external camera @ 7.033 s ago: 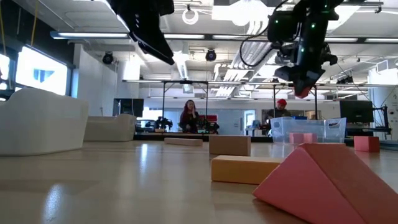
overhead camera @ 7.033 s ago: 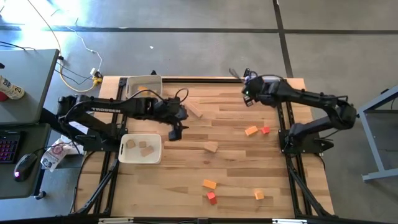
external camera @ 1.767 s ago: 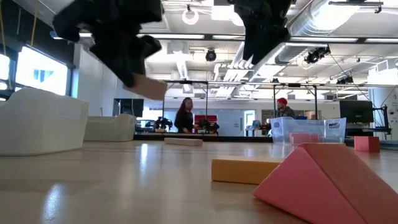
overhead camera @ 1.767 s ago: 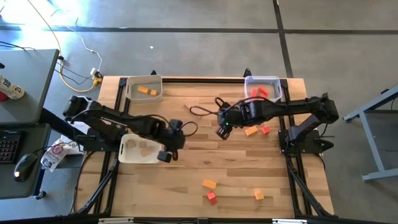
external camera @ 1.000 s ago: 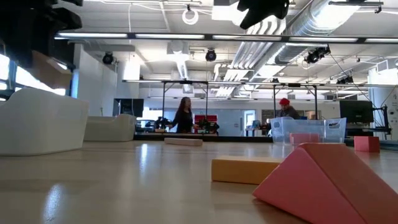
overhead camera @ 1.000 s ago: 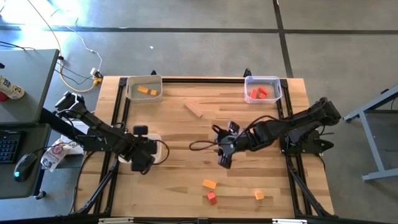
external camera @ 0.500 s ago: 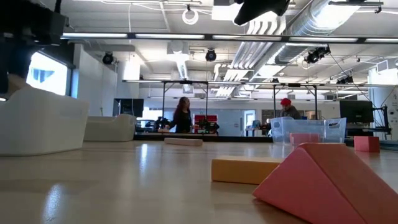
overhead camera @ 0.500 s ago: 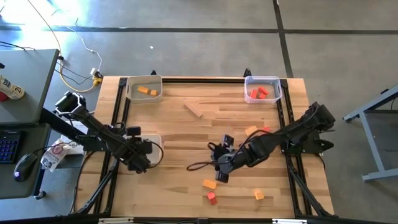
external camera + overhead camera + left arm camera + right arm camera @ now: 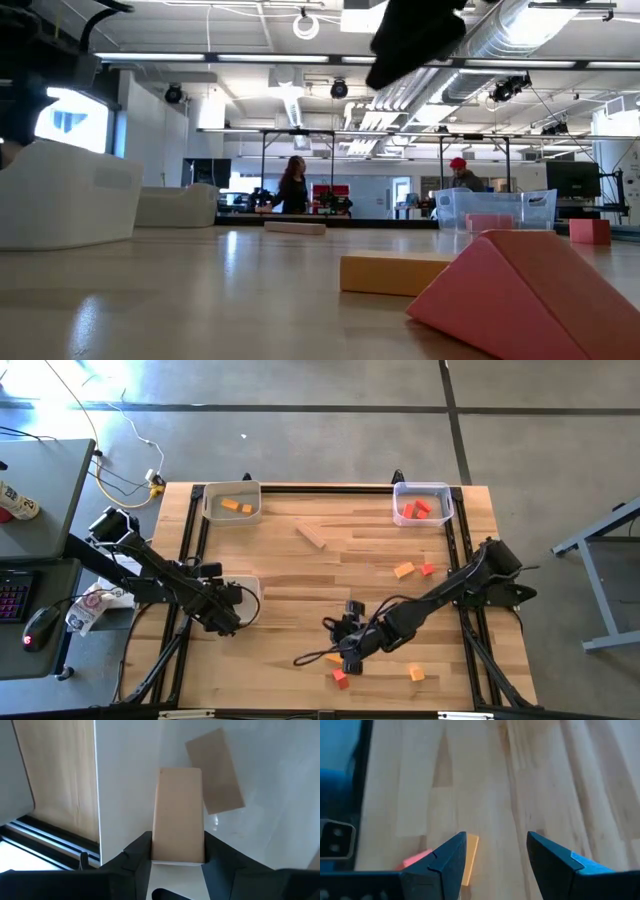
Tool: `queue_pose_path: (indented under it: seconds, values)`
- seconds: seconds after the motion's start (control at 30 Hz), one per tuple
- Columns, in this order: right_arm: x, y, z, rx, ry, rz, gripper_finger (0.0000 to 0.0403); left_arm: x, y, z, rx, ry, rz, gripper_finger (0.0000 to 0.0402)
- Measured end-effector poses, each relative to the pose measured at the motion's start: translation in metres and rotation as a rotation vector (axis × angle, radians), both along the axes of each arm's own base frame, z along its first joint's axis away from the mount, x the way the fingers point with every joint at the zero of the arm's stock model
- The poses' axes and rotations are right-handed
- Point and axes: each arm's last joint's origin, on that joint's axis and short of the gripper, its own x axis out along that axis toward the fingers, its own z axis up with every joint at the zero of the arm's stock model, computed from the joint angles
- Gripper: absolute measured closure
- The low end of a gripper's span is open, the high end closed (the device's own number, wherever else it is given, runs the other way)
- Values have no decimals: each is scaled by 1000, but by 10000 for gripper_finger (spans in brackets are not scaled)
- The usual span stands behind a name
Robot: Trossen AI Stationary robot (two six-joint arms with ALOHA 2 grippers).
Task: Sort & place blocks by color
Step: Put the brown block into the white bin, then put the yellow block into the gray bin
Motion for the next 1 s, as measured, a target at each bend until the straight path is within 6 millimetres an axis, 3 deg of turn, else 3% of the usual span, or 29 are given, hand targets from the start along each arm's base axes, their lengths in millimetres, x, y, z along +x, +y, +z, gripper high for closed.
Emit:
queue_pose_path:
  seconds: [0.5, 0.7, 1.0]
  values:
    - [8, 17, -50, -22, 113, 20, 208, -1, -1, 0, -32, 3, 58, 220]
    - [9, 23, -61, -7, 124, 12, 208, -1, -1, 0, -39, 2, 78, 191]
    - [9, 29, -65, 25, 121, 2, 208, -1, -2, -1, -78, 24, 98, 192]
